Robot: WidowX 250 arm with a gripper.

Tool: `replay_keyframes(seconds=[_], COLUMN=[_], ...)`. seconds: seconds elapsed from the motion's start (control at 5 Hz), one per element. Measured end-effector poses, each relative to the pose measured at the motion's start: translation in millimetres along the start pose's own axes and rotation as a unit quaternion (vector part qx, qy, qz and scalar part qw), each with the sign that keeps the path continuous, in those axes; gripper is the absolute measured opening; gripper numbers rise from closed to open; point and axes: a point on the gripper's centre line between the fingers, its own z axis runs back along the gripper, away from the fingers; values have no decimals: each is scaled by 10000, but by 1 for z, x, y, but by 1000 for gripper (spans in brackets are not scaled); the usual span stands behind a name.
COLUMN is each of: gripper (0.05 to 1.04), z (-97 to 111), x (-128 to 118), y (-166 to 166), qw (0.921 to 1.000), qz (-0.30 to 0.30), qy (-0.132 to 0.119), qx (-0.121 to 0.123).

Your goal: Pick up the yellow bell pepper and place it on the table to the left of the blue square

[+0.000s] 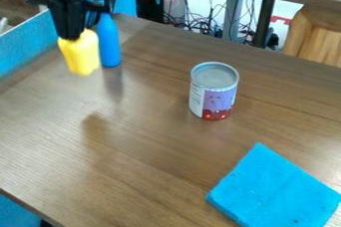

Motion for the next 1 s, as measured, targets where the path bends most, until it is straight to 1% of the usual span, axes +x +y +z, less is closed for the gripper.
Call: replay_keyframes(seconds=[0.2, 0.4, 0.6, 0.8, 1.0], gripper=[105, 105, 105, 105, 105], z=[33, 43, 41, 37, 22], x=[-19, -46, -72, -93, -119], y=[-34, -70, -105, -127, -140], qw=[9980, 9941, 9885, 9821, 9754], qz=[-474, -942, -1455, -1855, -2201], qy=[-377, -475, -394, -294, -69], qx=[-197, -262, -155, -156, -23])
